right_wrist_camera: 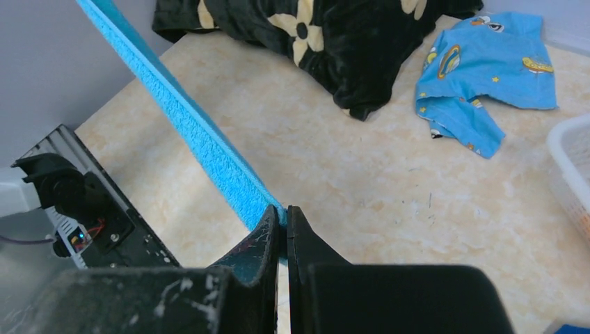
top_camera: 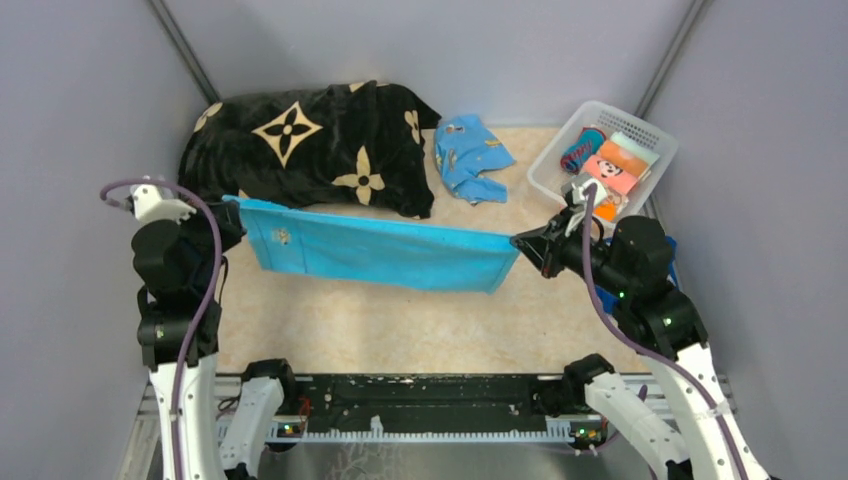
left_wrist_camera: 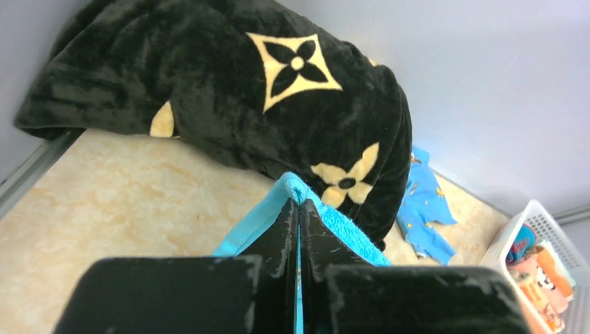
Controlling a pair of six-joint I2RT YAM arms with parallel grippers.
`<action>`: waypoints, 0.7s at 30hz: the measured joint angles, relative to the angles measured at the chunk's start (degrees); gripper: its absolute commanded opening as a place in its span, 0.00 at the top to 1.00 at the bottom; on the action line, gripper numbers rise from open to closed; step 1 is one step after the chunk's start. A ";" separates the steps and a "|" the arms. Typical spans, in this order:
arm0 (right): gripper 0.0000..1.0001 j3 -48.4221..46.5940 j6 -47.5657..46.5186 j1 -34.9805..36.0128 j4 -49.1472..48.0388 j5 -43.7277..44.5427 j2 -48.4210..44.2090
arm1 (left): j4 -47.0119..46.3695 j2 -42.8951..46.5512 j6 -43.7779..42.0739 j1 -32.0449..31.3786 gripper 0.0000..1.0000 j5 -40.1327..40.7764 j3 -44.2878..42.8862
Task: Roll the towels
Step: Flatten out the towel at the center of the board.
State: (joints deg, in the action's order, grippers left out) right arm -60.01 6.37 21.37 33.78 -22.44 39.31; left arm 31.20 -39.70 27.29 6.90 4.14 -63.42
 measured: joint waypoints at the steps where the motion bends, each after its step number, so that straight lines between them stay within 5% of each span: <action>1: 1.00 0.79 0.59 0.00 0.22 -0.17 -1.38 | 0.39 1.66 -0.42 -0.52 1.00 0.68 0.44; 8: 1.00 10.62 5.33 0.00 -3.08 3.93 -1.70 | -1.95 1.36 -1.66 -1.84 1.00 0.76 10.84; 14: 1.00 18.10 5.20 -0.07 -13.07 12.63 13.18 | -9.60 -16.87 -0.63 -1.84 1.00 -2.36 17.57; 21: 1.00 19.87 0.74 -0.61 -30.82 21.40 30.40 | -19.45 -39.12 2.60 -1.95 1.00 -6.27 14.49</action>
State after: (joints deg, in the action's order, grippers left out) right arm -40.14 7.11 20.75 2.96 -1.04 69.71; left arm 11.75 -78.83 29.89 4.95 -2.13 -48.93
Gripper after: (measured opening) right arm 0.021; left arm 0.006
